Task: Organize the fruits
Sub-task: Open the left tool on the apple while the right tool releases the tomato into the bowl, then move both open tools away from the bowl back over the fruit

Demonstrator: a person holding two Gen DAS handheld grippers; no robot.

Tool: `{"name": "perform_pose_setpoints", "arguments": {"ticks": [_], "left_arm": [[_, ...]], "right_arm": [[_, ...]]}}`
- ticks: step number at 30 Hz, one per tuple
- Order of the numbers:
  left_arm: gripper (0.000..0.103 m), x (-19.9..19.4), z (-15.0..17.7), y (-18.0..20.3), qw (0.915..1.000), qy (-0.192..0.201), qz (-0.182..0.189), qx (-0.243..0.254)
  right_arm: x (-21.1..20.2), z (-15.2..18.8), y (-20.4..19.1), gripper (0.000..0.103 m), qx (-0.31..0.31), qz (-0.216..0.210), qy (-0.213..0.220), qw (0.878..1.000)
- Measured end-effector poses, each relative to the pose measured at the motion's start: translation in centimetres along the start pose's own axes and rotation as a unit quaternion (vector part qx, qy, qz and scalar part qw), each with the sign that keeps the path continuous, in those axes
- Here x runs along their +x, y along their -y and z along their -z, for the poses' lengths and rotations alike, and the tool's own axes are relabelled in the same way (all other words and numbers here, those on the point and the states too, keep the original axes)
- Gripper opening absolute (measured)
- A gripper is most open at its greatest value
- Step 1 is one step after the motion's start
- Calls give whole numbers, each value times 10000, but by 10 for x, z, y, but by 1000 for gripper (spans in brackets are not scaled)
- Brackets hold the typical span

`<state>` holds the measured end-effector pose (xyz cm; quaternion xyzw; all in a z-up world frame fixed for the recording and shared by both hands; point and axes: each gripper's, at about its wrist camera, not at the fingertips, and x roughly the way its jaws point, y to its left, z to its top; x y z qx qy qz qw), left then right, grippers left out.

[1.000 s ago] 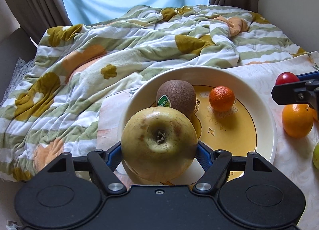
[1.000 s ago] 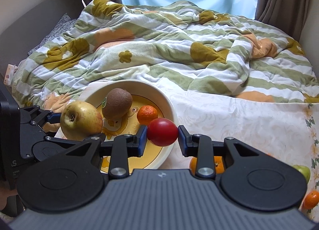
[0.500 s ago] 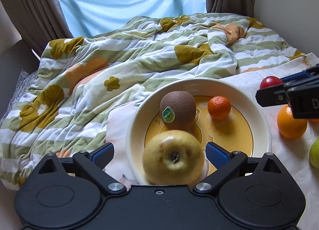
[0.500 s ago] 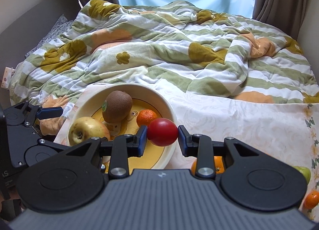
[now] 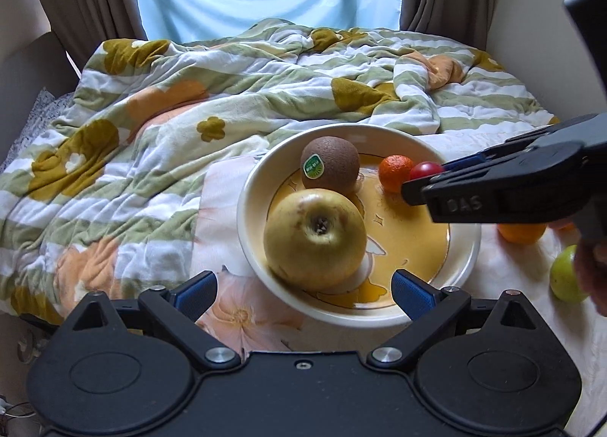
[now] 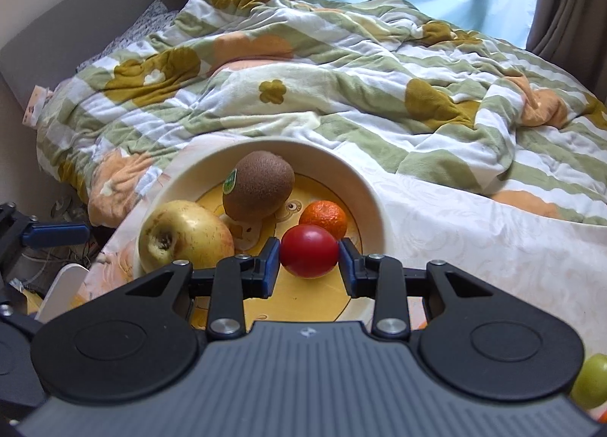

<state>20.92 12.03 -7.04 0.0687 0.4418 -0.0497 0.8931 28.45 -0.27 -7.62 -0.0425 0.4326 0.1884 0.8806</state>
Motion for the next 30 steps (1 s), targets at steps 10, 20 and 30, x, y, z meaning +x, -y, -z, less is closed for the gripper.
{"name": "perform_pose_setpoints", "arguments": {"ticks": [10, 20, 30], "left_arm": [[100, -5, 7, -7, 10000, 46, -25, -51], [100, -17, 14, -7, 9999, 123, -88, -78], [100, -64, 28, -2, 9963, 449, -579, -443]], "right_arm": [[6, 13, -7, 53, -306, -31, 65, 9995], [-17, 19, -5, 95, -184, 258, 315, 9990], [-74, 36, 4, 103, 108, 379, 737, 9965]]}}
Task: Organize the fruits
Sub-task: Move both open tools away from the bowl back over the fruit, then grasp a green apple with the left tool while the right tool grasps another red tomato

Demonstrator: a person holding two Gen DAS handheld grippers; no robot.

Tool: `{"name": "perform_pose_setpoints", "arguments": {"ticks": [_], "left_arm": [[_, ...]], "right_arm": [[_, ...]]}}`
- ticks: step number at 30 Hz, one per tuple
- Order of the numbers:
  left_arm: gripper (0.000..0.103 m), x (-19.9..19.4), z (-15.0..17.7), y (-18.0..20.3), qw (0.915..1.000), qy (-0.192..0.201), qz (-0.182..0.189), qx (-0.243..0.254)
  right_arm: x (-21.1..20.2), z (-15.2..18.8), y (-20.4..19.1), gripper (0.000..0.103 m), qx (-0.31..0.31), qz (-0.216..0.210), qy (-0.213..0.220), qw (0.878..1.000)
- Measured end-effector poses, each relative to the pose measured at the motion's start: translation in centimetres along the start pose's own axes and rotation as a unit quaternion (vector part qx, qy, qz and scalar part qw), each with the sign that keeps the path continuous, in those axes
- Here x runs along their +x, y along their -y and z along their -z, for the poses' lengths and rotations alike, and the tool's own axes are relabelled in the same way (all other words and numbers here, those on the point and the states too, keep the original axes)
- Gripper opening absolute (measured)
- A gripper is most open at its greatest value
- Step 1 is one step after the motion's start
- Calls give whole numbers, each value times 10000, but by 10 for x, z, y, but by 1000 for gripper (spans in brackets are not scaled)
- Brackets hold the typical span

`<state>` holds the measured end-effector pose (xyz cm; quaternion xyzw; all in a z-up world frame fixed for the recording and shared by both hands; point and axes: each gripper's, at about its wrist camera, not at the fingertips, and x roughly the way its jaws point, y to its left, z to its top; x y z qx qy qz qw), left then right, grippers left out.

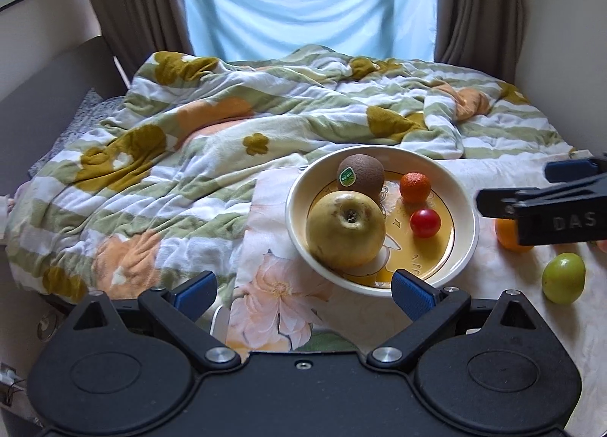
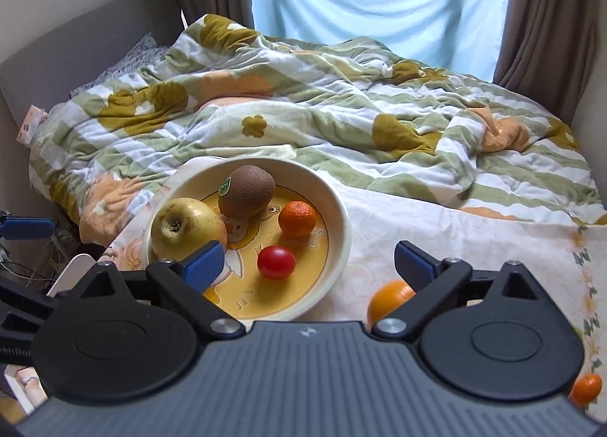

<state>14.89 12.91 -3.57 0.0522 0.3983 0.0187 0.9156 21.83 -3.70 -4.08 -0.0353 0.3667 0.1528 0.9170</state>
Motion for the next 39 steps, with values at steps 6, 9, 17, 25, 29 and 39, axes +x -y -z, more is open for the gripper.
{"name": "perform_pose_setpoints", "arguments": {"ticks": [6, 9, 17, 25, 29, 39], "left_arm": [[100, -29, 12, 12, 9995, 105, -217, -178], [100, -42, 19, 25, 9994, 134, -217, -216], [100, -64, 29, 75, 9997, 177, 54, -146], [102, -64, 33, 137, 9986, 290, 367, 246], [102, -50, 33, 167, 9971, 255, 491, 526], [102, 3, 31, 218, 9918, 5, 879, 925]], "right_arm": [[-44, 18, 16, 103, 7, 119, 4, 9999], [-67, 31, 26, 103, 45, 153, 62, 9999], [-115, 71, 66, 103, 234, 288, 117, 9992], [-138, 110, 117, 103, 445, 548, 81, 9975], [-141, 129, 141, 103, 386, 653, 24, 9971], [-123, 165, 182, 103, 459, 586, -264, 9969]]}}
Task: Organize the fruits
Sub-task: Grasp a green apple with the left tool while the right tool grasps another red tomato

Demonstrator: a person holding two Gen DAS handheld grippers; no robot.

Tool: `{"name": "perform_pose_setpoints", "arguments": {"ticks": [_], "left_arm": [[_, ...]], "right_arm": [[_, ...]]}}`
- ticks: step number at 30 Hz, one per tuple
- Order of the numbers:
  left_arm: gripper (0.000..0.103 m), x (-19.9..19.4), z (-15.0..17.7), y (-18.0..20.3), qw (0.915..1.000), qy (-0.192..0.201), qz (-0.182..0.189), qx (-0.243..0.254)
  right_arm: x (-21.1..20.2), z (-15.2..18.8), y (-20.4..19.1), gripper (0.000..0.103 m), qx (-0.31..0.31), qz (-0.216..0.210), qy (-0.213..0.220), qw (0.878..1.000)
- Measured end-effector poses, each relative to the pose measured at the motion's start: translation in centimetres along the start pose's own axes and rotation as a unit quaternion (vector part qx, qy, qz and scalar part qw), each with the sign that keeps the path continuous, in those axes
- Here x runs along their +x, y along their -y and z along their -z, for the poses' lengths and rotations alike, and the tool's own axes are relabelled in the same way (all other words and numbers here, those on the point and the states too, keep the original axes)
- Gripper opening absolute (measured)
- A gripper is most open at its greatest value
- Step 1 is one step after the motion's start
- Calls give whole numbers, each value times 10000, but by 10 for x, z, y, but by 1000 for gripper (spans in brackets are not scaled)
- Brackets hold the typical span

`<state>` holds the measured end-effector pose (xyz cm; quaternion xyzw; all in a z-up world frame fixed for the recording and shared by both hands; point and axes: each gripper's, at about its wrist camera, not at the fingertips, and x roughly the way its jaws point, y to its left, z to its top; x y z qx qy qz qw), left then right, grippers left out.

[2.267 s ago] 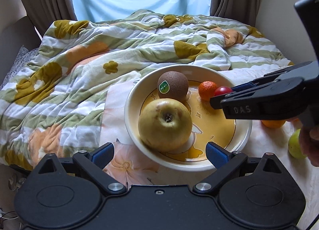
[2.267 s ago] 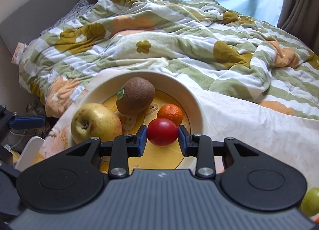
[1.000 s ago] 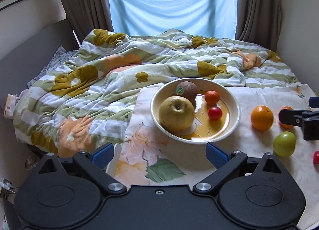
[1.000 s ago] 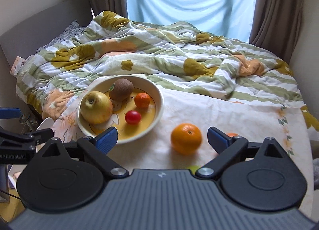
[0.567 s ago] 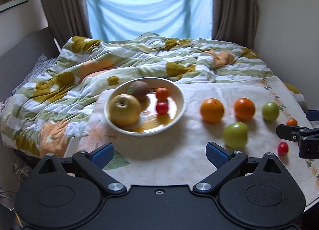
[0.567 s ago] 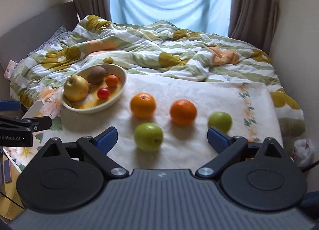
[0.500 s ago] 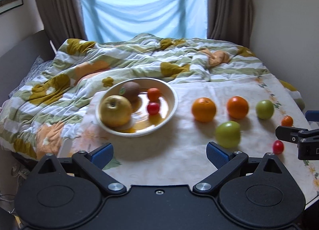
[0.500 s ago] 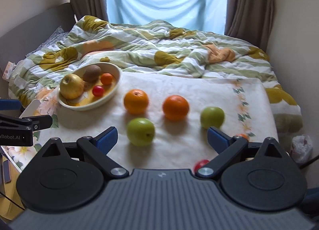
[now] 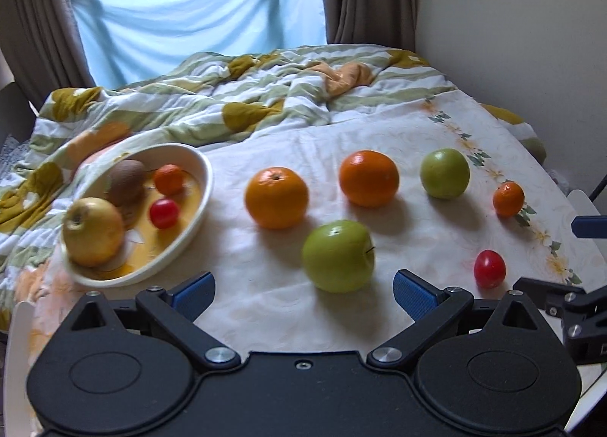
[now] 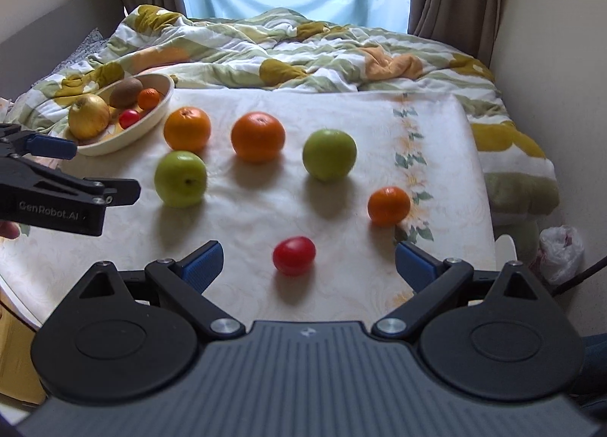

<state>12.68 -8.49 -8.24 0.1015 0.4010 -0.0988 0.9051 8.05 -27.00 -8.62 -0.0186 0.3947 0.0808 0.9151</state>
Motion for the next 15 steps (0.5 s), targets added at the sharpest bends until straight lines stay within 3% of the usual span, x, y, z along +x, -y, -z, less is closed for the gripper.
{"name": "perform_pose_setpoints", "arguments": {"ticks": [10, 15], "left_arm": [[102, 36, -4, 24, 9987, 54, -140, 486], [95, 45, -6, 23, 9984, 68, -117, 553]], "right_arm": [[32, 10, 11, 103, -42, -1, -144, 9999], [41, 11, 10, 103, 24, -67, -187, 9998]]}}
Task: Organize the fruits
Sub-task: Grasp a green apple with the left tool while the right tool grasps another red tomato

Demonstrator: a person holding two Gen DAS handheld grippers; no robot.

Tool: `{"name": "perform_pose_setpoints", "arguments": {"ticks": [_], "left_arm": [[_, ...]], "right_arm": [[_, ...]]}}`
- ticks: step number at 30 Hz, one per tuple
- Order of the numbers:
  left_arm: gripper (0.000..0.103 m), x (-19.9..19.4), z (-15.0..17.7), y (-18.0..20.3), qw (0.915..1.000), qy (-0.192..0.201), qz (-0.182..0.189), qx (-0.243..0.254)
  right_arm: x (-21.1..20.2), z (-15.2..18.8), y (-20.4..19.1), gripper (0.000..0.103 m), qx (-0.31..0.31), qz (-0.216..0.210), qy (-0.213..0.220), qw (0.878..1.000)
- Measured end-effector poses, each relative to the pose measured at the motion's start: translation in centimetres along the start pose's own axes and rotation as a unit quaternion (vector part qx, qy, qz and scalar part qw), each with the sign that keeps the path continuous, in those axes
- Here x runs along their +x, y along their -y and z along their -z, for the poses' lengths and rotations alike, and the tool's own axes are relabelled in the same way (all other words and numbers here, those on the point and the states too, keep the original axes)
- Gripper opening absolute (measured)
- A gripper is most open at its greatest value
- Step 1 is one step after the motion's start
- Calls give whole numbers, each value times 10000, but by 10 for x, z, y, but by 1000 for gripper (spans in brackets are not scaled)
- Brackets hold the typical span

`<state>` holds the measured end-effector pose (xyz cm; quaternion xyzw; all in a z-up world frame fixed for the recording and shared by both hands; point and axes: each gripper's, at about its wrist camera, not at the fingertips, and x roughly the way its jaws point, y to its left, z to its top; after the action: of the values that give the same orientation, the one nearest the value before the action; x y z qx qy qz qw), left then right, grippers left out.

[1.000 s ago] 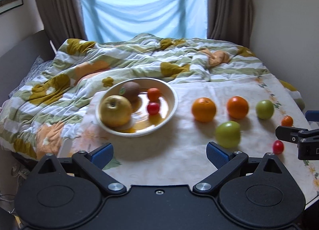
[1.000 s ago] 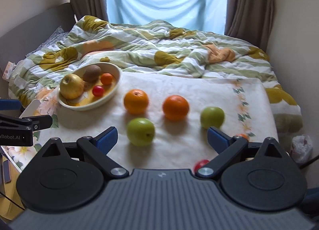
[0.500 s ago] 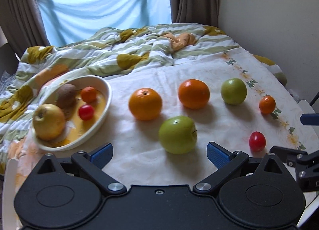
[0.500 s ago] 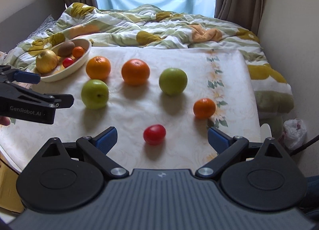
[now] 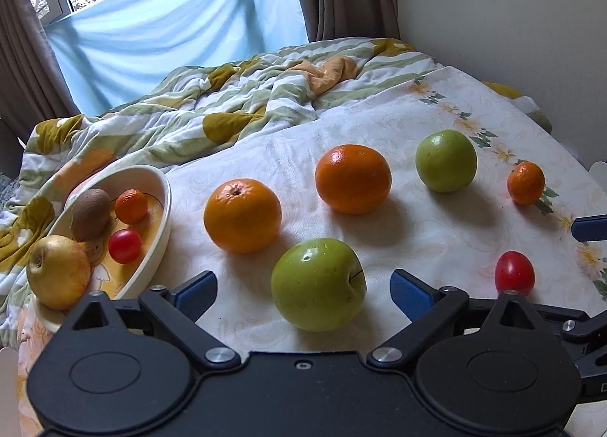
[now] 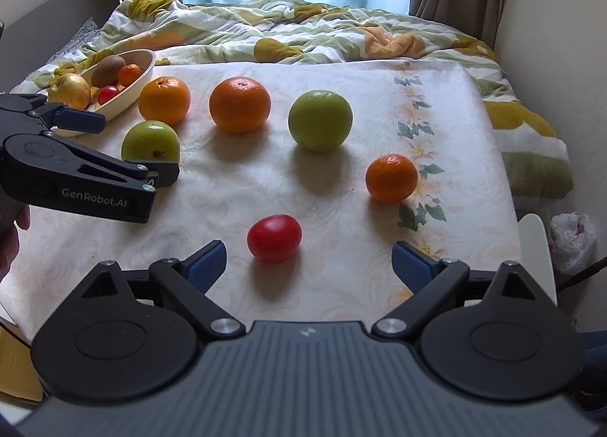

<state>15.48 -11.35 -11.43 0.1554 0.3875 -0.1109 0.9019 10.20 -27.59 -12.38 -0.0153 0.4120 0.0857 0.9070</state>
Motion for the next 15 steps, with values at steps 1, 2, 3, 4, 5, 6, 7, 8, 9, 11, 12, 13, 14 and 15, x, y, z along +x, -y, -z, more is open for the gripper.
{"name": "perform_pose_setpoints", "arguments": {"ticks": [1, 2, 3, 4, 5, 6, 7, 8, 9, 11, 12, 13, 14, 15], "left_arm": [[90, 2, 0, -1, 10000, -45, 41, -6], [87, 5, 0, -1, 9999, -100, 75, -11], [86, 7, -1, -1, 9999, -141, 90, -12], [83, 9, 0, -2, 9998, -169, 100, -11], [82, 10, 0, -2, 9998, -175, 112, -4], [82, 11, 0, -2, 9997, -185, 142, 0], [80, 12, 0, -2, 9996, -205, 201, -15], [76, 12, 0, -3, 9993, -233, 299, -53], [74, 13, 0, -4, 9990, -261, 351, -86], [65, 15, 0, -5, 9987, -331, 368, -96], [63, 16, 0, -5, 9985, -350, 404, -89], [62, 16, 1, -5, 9984, -344, 442, -104], [62, 16, 1, -6, 9983, -345, 449, -129], [62, 15, 1, -6, 9983, -339, 455, -143]], "right_arm": [[1, 0, -1, 103, -9, 7, 2, 10000], [3, 0, -2, 103, -18, 9, 0, 10000], [4, -1, -3, 103, -24, 1, -13, 10000], [6, -1, -4, 103, -19, -12, -29, 10000], [7, -1, -4, 103, -10, -26, -44, 10000], [9, -1, -5, 100, -2, -39, -59, 10000], [10, -1, -6, 98, 5, -52, -84, 10000], [12, -1, -6, 96, 8, -60, -100, 9999], [13, -1, -6, 93, 7, -62, -107, 9999], [15, -2, -8, 91, -4, -63, -112, 9999], [15, -2, -9, 88, -8, -68, -113, 9999], [16, -2, -10, 86, -11, -76, -118, 9999], [16, -2, -11, 84, -13, -83, -126, 9999], [17, -3, -11, 83, -25, -79, -126, 9999]]}}
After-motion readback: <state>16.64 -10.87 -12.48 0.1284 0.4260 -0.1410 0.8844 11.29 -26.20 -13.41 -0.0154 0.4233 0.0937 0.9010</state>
